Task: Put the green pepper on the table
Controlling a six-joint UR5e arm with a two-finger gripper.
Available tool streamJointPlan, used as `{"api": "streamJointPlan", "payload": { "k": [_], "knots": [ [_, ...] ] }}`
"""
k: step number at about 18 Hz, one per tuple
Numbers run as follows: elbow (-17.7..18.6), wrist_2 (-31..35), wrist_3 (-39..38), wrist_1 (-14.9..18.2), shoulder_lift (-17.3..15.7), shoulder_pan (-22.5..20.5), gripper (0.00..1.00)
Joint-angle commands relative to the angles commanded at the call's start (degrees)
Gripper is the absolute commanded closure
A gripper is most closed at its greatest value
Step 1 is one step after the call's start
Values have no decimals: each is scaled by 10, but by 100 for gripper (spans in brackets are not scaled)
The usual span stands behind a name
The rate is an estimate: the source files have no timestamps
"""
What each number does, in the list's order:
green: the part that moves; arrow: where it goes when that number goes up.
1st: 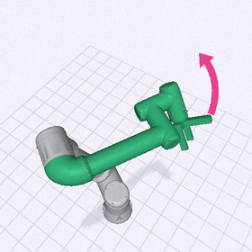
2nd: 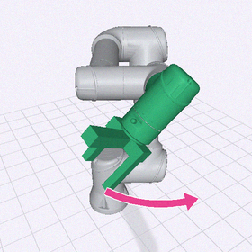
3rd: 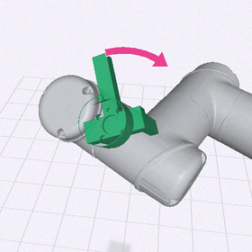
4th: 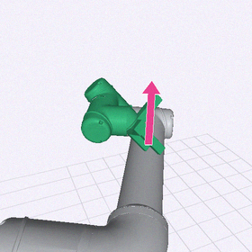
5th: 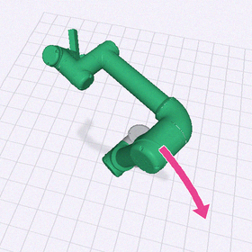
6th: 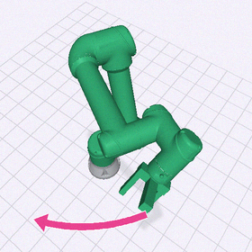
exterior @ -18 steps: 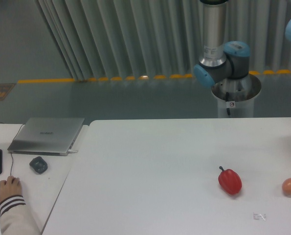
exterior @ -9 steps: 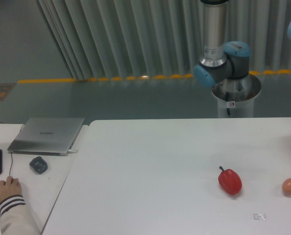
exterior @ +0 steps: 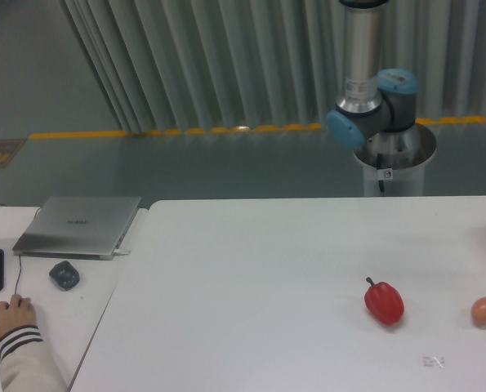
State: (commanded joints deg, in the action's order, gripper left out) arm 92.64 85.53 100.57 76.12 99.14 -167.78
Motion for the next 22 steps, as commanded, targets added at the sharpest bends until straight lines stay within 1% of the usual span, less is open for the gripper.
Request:
{"api": "streamJointPlan", "payload": {
  "k": [2, 3, 5, 8, 9, 11, 13, 15, 18, 19, 22],
  "knots": [
    [-18, -19, -91, -23, 22, 2, 0],
    [-29, -19, -126, -42, 37, 3, 0],
    [-44, -19, -161, -76, 61, 5, 0],
    [-61, -20, -208, -88, 85, 5, 0],
    [-69, -20, -229, -98, 97, 5, 0],
    [-71, -22, -288, -132, 117, 11, 0],
    [-72, -23, -338, -155, 132, 16, 0],
    [-76, -24, -371, -160, 142, 16, 0],
    [-84, -53, -420, -164, 151, 13, 0],
    [-84, -55, -431, -170, 153, 12, 0],
    [-84, -55, -450, -172, 159, 12, 0]
  ]
}}
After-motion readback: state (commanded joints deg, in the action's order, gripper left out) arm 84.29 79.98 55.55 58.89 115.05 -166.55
